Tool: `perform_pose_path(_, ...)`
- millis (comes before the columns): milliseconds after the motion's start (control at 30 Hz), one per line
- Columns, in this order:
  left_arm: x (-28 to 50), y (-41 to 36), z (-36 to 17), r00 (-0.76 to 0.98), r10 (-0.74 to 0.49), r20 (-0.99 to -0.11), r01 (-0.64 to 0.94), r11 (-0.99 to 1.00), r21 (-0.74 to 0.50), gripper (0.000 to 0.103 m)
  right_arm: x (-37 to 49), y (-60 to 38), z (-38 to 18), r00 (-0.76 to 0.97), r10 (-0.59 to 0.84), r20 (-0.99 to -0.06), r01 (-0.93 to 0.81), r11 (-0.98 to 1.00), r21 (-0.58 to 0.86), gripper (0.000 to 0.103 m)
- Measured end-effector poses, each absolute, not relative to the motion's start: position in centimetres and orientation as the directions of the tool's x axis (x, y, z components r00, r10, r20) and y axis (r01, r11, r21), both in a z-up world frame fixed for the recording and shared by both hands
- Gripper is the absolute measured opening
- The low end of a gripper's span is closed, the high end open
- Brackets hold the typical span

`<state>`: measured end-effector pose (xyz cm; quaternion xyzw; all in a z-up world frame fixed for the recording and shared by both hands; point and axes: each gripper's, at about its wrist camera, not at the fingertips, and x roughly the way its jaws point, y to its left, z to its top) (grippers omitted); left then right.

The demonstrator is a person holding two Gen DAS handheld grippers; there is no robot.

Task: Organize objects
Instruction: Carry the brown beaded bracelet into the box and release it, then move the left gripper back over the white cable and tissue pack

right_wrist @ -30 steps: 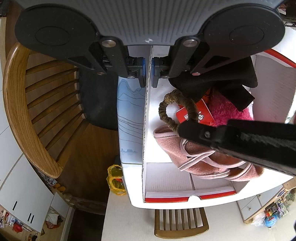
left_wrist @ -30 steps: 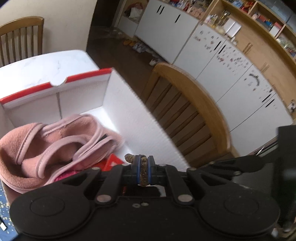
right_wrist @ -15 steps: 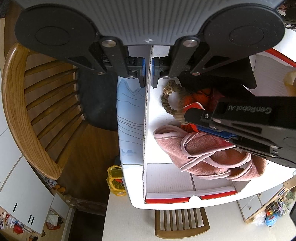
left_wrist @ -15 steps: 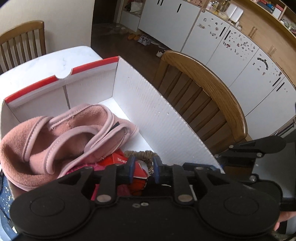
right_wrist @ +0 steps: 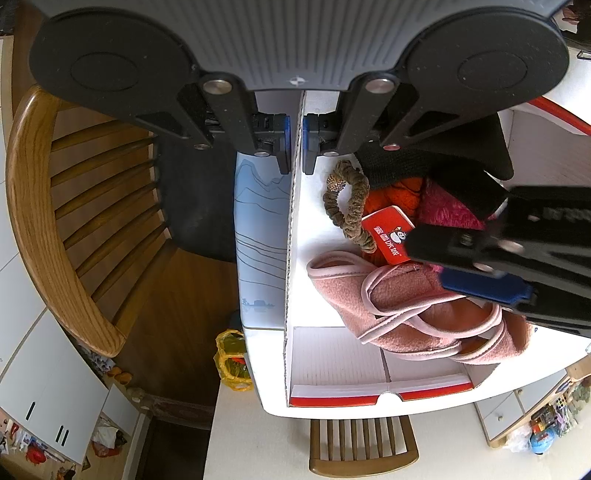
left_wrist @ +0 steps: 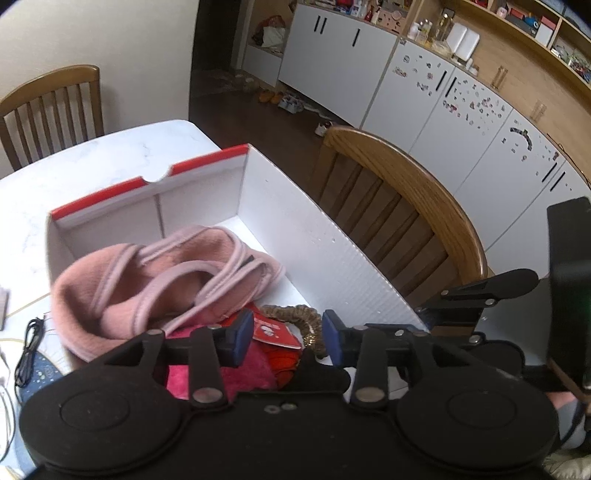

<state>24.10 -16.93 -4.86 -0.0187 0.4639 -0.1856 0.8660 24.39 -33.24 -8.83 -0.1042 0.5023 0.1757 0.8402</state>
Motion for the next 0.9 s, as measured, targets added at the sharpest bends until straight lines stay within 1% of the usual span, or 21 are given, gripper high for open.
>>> perform_pose_path(167,23.3,-15.3,-3.7,0.534,-0.321,-0.782,0.272,0.941,-0.200,0.043,24.4,-33.0,-8.9,0.435,0.184,-0.882,-0.403,0.915,-0.008,0.006)
perform_pose_path(333,22.3,-12.9,-2.6,0.577,-0.280,-0.767,0.224,0.958,-0.181,0.052,24.3,-32.9,-8.9,0.439,0.175,-0.881,-0.407,0.913,-0.021,0.006)
perform_pose_path(500,21.6,-9.6,-2.2,0.610,-0.217,-0.762,0.139,0.976,-0.167,0.062,24.2,-32.8,-8.8,0.440,0.172,-0.881,-0.408,0.913,-0.025,0.006)
perform_pose_path(600,21.4,-7.4,-2.2,0.623,-0.171,-0.763,0.083,0.985,-0.153,0.065,24.2,-32.7,-8.8,0.440,0.167,-0.882,-0.406,0.913,-0.030,0.006)
perform_pose_path(633,21.3,-6.7,-2.2,0.626,-0.157,-0.764,0.064,0.987,-0.150,0.067,24.2,-32.7,-8.8,0.440,0.166,-0.883,-0.406,0.913,-0.031,0.006)
perform_pose_path(700,21.2,-5.1,-2.1,0.635,-0.120,-0.763,0.018,0.990,-0.141,0.082,24.2,-32.6,-8.8,0.441,0.162,-0.883,-0.406,0.913,-0.036,0.006)
perform_pose_path(833,20.9,-2.1,-2.1,0.645,-0.064,-0.761,-0.065,0.988,-0.138,0.091,24.2,-32.6,-8.8,0.440,0.153,-0.885,-0.404,0.914,-0.043,0.006)
perform_pose_path(900,20.8,-0.5,-2.2,0.643,-0.040,-0.765,-0.105,0.984,-0.140,0.099,24.2,-32.5,-8.8,0.439,0.150,-0.886,-0.404,0.914,-0.045,0.006)
